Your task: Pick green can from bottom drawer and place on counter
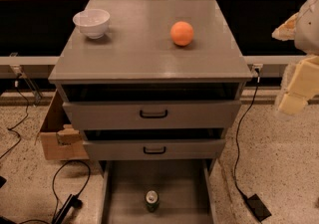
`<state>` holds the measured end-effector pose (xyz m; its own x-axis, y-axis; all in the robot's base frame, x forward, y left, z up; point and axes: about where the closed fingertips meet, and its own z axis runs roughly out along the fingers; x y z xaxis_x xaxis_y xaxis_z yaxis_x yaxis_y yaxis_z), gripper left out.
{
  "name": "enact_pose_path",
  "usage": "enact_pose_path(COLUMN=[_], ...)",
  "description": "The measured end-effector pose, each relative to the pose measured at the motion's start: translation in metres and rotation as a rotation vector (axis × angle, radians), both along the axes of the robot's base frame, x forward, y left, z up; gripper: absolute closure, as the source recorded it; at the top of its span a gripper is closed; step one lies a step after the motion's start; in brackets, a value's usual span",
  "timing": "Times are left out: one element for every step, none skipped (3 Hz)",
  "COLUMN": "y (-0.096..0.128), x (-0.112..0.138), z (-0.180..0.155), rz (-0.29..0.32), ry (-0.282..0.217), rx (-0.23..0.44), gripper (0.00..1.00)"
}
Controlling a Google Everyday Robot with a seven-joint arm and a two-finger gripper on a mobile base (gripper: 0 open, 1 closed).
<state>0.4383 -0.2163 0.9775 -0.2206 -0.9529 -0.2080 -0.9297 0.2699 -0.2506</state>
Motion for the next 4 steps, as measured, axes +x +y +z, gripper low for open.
enact_pose_path(y=[0.000,-0.014,-0.037,-0.049], x=[0.000,-0.004,-0.016,-0.038], z=[0.000,0.032,0.028,-0.014], rz=[0.000,-0.025,-0.050,-0.051], ry=[0.000,-0.083,-0.156,-0.197], rx=[0.000,0.003,0.080,0.184], gripper=[0.00,0.00,0.00,0.00])
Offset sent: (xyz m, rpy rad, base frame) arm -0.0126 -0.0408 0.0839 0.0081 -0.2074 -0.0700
